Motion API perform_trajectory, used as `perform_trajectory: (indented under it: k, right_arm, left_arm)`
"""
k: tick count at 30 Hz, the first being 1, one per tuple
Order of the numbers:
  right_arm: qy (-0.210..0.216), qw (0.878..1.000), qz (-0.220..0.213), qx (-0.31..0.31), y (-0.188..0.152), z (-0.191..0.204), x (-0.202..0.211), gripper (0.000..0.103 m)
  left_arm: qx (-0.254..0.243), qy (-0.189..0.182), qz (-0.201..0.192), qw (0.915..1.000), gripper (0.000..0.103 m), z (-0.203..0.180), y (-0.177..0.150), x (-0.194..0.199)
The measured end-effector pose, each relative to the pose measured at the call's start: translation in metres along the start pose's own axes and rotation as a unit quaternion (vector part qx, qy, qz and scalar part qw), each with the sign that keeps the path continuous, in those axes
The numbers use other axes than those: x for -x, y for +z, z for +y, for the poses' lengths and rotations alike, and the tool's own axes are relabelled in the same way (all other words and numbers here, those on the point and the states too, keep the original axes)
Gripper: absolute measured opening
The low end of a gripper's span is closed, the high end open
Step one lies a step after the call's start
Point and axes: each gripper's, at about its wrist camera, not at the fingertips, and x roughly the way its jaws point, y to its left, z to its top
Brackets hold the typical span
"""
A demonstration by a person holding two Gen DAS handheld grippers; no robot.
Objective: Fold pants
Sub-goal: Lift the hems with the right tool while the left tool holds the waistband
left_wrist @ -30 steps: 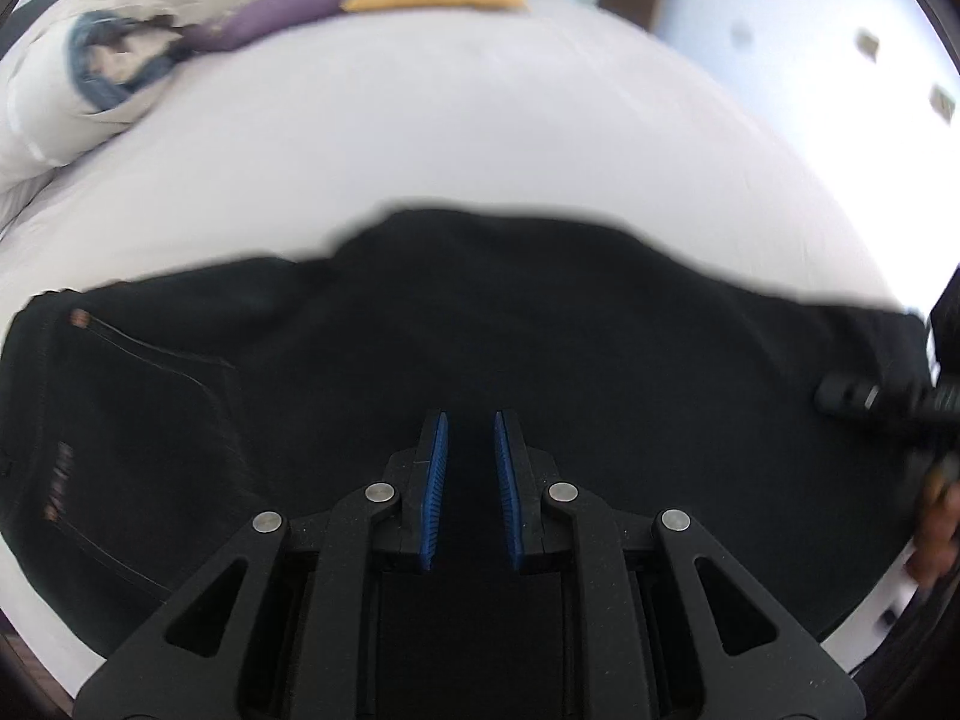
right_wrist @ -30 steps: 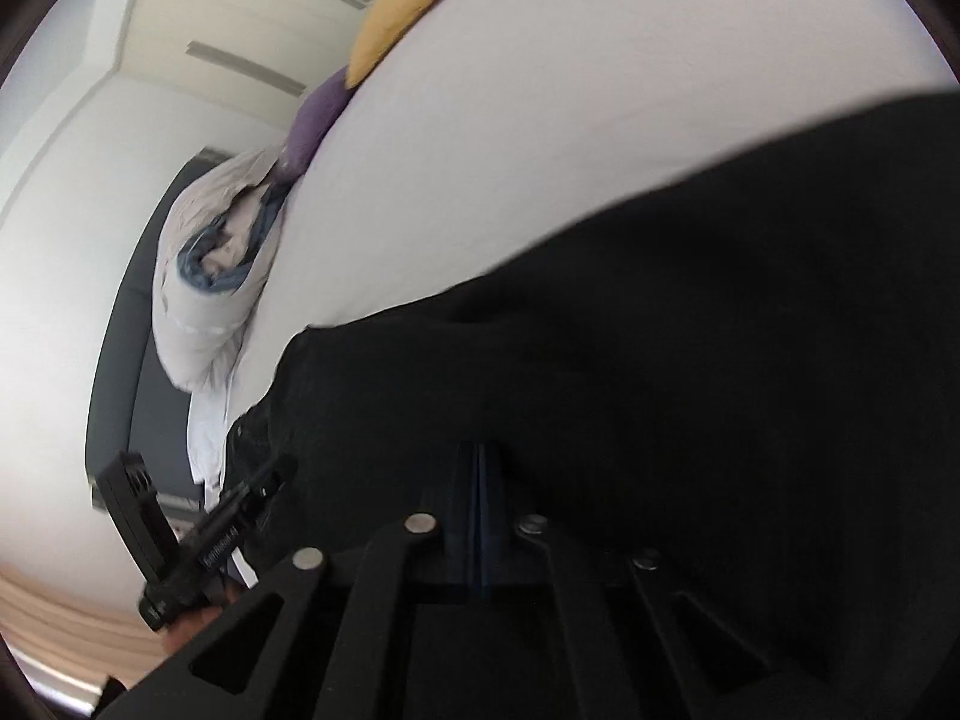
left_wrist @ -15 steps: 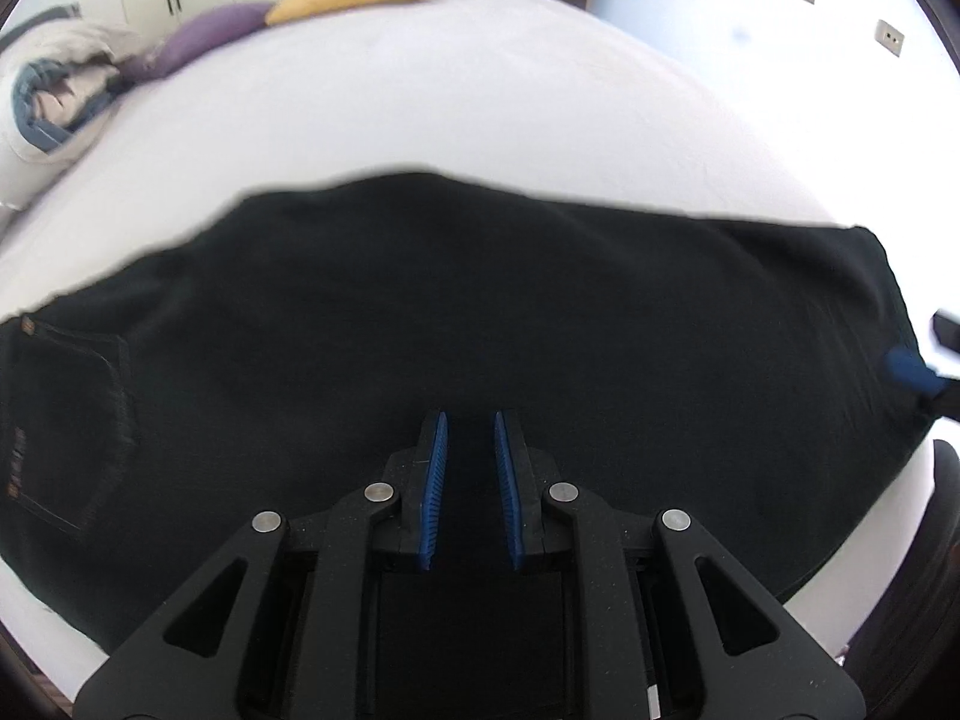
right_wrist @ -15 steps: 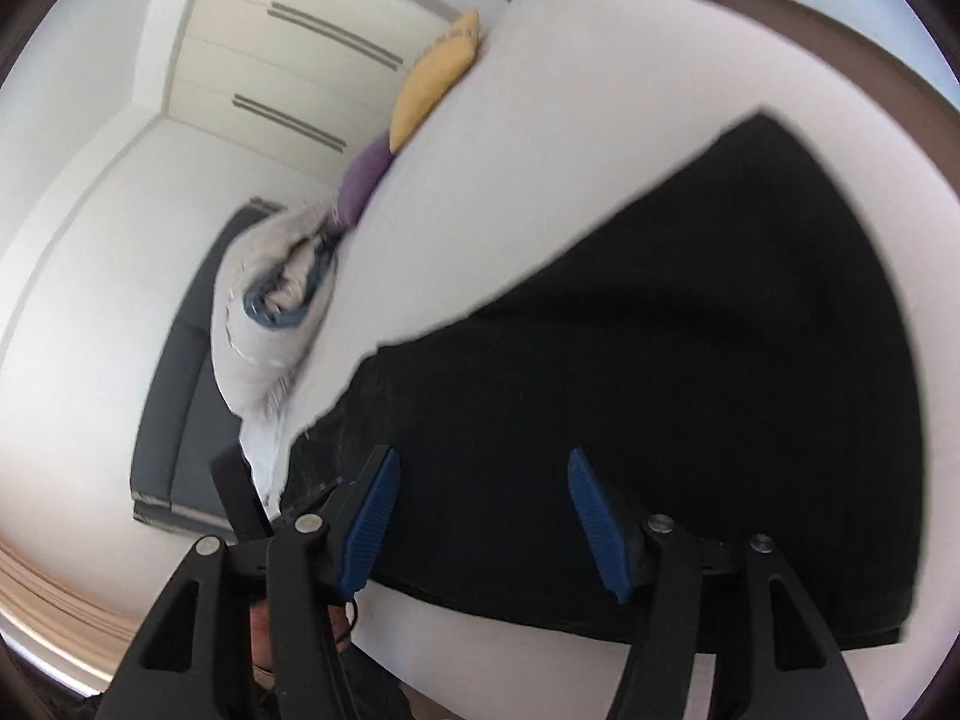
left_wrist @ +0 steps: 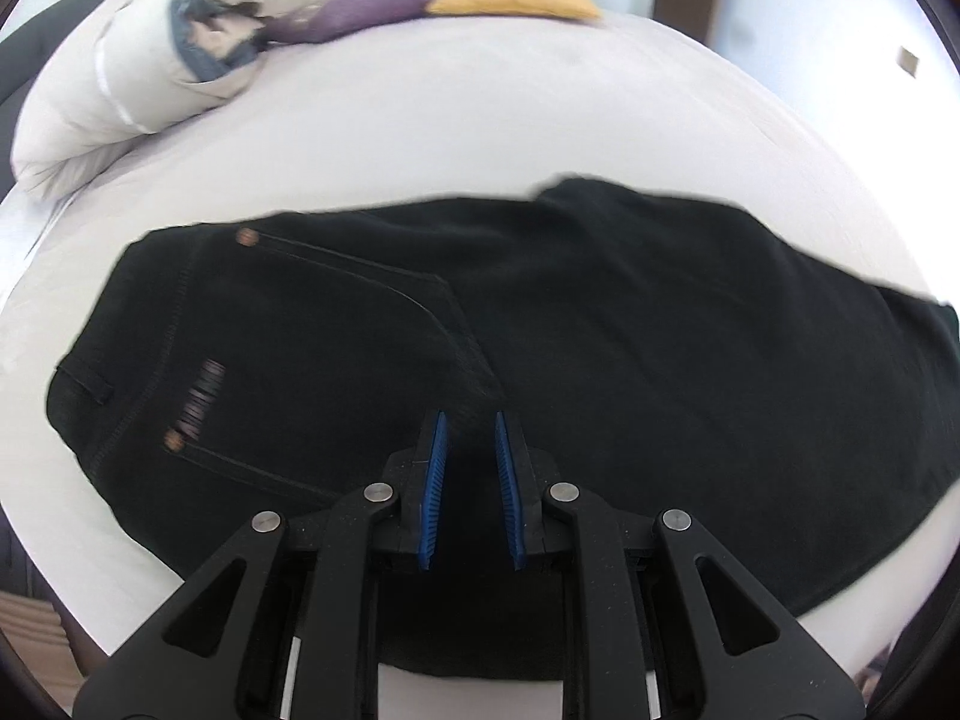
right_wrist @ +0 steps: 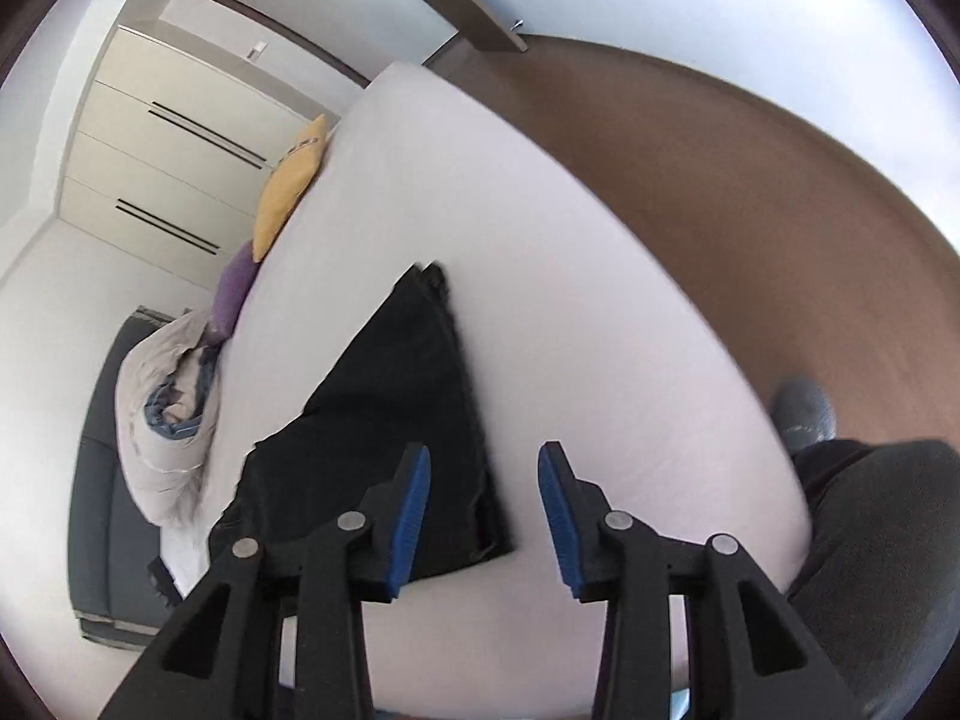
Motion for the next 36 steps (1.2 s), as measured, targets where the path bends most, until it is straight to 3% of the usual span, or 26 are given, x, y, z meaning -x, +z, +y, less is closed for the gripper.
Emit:
perform_trajectory:
  k: [2, 6, 9, 11, 13, 20, 23, 28, 30, 32, 34, 36]
  right_arm:
    - [0.021, 0.999, 0.012, -0.022, -0.012, -0.007, 0.001, 0.052]
    - [0.036, 0.992, 0.019, -0.118, -0.031, -0.025, -0.02, 0.052]
    - [0.067, 0.986, 0.003, -0.156, -0.035, -0.036, -0.009, 0.052]
    - [0.077, 0.982, -0.006, -0.175, -0.038, -0.042, -0.005, 0.052]
    - [0.091, 0.976, -0.016, -0.197, -0.041, -0.045, -0.009, 0.052]
    - [0.136, 0.964, -0.031, -0.226, -0.046, -0.021, -0.034, 0.053]
    - [0.135, 0.967, -0.04, -0.214, -0.044, -0.012, -0.041, 0.052]
    - [0.123, 0.967, -0.064, -0.215, -0.033, -0.005, -0.049, 0.052]
    - [0.117, 0.969, -0.068, -0.207, -0.029, 0.0, -0.054, 0.047]
    - [0.101, 0.974, -0.062, -0.193, -0.027, 0.0, -0.061, 0.017]
    - [0.096, 0.974, -0.059, -0.197, -0.029, -0.005, -0.068, 0.009]
    - [0.1, 0.974, -0.058, -0.195, -0.03, -0.007, -0.069, 0.008]
  left_arm:
    - [0.017, -0.006, -0.005, 0.9998, 0.016, 0.002, 0.008, -0.001]
    - [0.006, -0.034, 0.01, 0.9993, 0.016, -0.029, 0.009, -0.009]
    - [-0.014, -0.024, 0.035, 0.999, 0.016, -0.039, -0.002, -0.022]
    - [-0.001, -0.015, 0.024, 0.9996, 0.016, -0.043, -0.008, -0.024]
    - [0.02, -0.029, 0.035, 0.9987, 0.016, -0.039, -0.005, -0.026]
    - [0.05, -0.082, 0.054, 0.9938, 0.016, -0.018, 0.005, -0.028]
    - [0.047, -0.071, 0.05, 0.9951, 0.016, -0.011, -0.001, -0.023]
    - [0.031, -0.043, 0.057, 0.997, 0.017, -0.03, 0.006, -0.017]
    - [0.015, -0.031, 0.045, 0.9984, 0.017, -0.052, 0.015, -0.005]
    - [0.011, -0.062, 0.026, 0.9976, 0.017, -0.083, 0.028, 0.012]
    - [0.012, -0.115, 0.025, 0.993, 0.017, -0.112, 0.036, 0.019]
    - [-0.005, -0.153, 0.038, 0.9875, 0.017, -0.146, 0.04, 0.014]
